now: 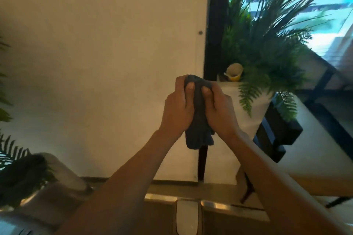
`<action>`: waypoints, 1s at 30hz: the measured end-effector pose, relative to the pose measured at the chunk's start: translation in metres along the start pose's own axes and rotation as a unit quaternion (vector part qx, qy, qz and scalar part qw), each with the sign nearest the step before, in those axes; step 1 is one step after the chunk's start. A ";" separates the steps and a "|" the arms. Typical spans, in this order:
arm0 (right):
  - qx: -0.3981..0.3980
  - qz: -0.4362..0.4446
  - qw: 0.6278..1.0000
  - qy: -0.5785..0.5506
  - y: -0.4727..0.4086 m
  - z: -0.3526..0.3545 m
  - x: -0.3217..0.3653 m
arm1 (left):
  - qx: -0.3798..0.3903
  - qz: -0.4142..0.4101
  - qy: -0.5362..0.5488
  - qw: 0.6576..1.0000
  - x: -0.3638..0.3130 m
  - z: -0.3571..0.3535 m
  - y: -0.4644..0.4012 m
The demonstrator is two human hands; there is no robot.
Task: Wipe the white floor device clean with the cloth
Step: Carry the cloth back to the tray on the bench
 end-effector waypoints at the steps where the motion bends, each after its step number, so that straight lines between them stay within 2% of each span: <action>1: -0.006 0.011 1.000 0.011 -0.010 0.005 0.006 | -0.007 -0.009 -0.004 1.000 -0.008 0.003 -0.009; 11: -0.065 0.113 0.990 0.047 -0.091 0.058 0.076 | -0.075 -0.096 -0.008 0.992 -0.094 0.032 -0.085; 17: -0.083 0.173 0.981 0.039 -0.125 0.087 0.123 | -0.115 -0.118 -0.020 0.986 -0.148 0.053 -0.117; 21: -0.075 0.173 0.982 0.000 -0.136 0.100 0.140 | -0.132 -0.126 -0.008 0.983 -0.171 0.060 -0.125; 30: -0.057 0.190 0.980 0.015 -0.119 0.109 0.157 | -0.136 -0.116 0.033 0.983 -0.184 0.065 -0.103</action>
Point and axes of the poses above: each hand's wrist, its own y-axis away from the middle knuckle, its own z-axis out of the back of the hand, x = y × z, the point moved 7 cm from there along -y, towards the middle knuckle, and after that the axes turned 13 degrees about -y, right-handed, at the moved point
